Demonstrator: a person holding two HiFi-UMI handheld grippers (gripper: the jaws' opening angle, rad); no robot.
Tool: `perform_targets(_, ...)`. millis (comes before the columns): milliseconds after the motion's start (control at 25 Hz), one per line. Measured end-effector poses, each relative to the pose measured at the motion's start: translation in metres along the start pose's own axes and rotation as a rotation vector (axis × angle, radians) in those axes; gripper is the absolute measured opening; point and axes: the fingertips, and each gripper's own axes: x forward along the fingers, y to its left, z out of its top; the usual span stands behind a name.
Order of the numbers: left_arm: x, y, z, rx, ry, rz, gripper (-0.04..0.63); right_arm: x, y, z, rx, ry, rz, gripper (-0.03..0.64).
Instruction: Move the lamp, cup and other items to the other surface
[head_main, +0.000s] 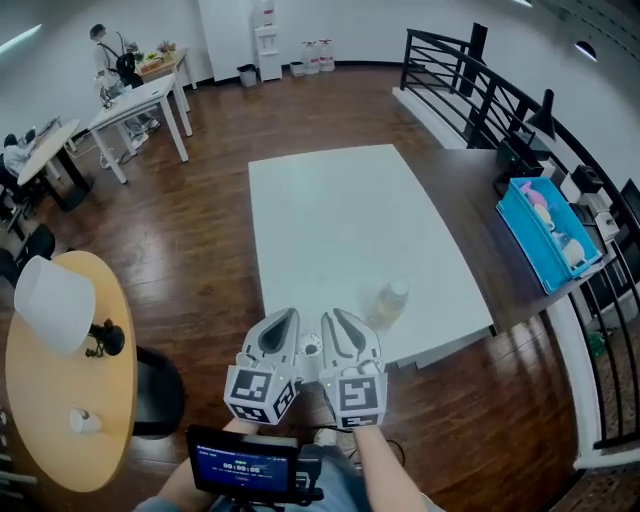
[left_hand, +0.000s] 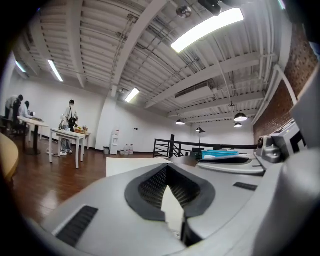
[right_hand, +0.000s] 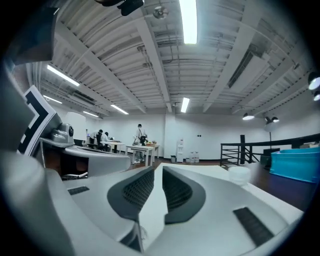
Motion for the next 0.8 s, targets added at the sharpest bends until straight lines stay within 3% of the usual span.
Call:
perform_targets(160,-0.033,0.046,0.012,0.002,-0.008,0.081,0.008,0.031,0.071,0.020,-0.008,-0.033,0.157,0.000)
perform_targets(320,-0.075,0.094,0.025,0.002,-0.036,0.162,0.008,0.050,0.138,0.035,-0.019,-0.052,0.278,0.000)
perform_targets(800,-0.151,0.163,0.037,0.018,-0.058,0.302,0.009,0.069,0.247,0.054,-0.047,-0.092,0.449,0.000)
